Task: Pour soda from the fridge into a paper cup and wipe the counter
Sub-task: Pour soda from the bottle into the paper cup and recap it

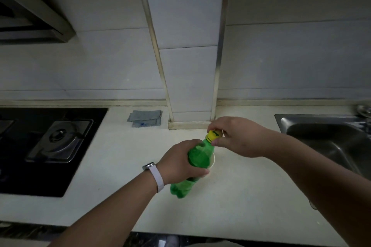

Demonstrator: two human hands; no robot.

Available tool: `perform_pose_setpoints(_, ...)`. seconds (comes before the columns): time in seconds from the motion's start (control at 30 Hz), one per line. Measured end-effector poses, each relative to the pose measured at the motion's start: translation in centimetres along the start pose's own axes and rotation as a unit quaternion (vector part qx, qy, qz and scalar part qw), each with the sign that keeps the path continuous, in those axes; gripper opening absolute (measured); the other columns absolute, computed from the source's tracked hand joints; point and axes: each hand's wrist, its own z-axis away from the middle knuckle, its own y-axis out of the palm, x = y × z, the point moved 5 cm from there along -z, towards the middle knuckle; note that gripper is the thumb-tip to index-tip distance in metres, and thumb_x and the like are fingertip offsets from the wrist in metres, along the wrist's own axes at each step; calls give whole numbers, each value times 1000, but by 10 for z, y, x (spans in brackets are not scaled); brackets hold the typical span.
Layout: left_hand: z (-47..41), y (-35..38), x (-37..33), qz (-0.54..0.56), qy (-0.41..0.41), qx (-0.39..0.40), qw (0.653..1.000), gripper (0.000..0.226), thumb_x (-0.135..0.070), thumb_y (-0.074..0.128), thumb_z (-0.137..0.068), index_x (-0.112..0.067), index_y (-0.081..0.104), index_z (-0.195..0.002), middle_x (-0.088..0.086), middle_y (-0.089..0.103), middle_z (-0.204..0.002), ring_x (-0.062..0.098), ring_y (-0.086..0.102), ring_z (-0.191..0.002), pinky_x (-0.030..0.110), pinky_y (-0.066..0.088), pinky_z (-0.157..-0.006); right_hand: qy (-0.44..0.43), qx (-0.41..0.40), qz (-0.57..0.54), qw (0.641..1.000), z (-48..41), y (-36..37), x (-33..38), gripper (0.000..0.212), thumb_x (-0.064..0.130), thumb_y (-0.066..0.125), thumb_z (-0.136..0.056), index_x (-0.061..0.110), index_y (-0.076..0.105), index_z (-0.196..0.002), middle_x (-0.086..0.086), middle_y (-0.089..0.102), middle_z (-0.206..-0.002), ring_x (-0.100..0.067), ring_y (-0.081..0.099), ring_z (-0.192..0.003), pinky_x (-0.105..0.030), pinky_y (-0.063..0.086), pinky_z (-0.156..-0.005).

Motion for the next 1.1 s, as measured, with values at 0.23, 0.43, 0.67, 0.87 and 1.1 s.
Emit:
perform_pose_setpoints(0.23,-1,26,-6,16,-10,-1,1000,78,-48,85,-64,-40,51,-133,-13,62,-123,8,59,-108,34,51,-96,24,-6,197,980,3,11,-10,56,69,27,-93,19,49,-84,3,53,-78,-17,52,-70,-34,43,-64)
perform_pose_setpoints(0.43,0,32,-1,-2,-32,-2,999,81,-57,82,-61,-41,50,-133,-15,61,-123,8,58,-109,36,51,-96,-62,4,-45,997,11,8,-24,34,43,61,-92,35,55,-125,17,54,-110,1,53,-90,-13,42,-76)
perform_pose_setpoints(0.67,0,25,-4,3,-43,-44,998,82,-51,88,-61,-38,52,-133,-13,60,-127,10,58,-112,36,50,-99,-64,-19,-11,998,10,9,-25,30,29,57,-97,28,59,-127,7,57,-122,-12,53,-107,-27,43,-91)
perform_pose_setpoints(0.87,6,17,-15,-9,-34,-100,994,75,-41,84,-66,-38,51,-133,-9,62,-115,14,59,-103,36,51,-89,6,-81,46,996,7,17,-23,35,48,38,-101,18,56,-105,0,59,-100,-22,56,-91,-34,42,-74)
perform_pose_setpoints(1.1,15,23,-14,-30,-46,-67,996,79,-51,84,-66,-43,48,-135,-10,64,-113,12,60,-101,35,53,-89,-63,-55,-20,996,10,20,-31,29,49,52,-95,25,61,-109,11,56,-92,-9,54,-79,-28,43,-69)
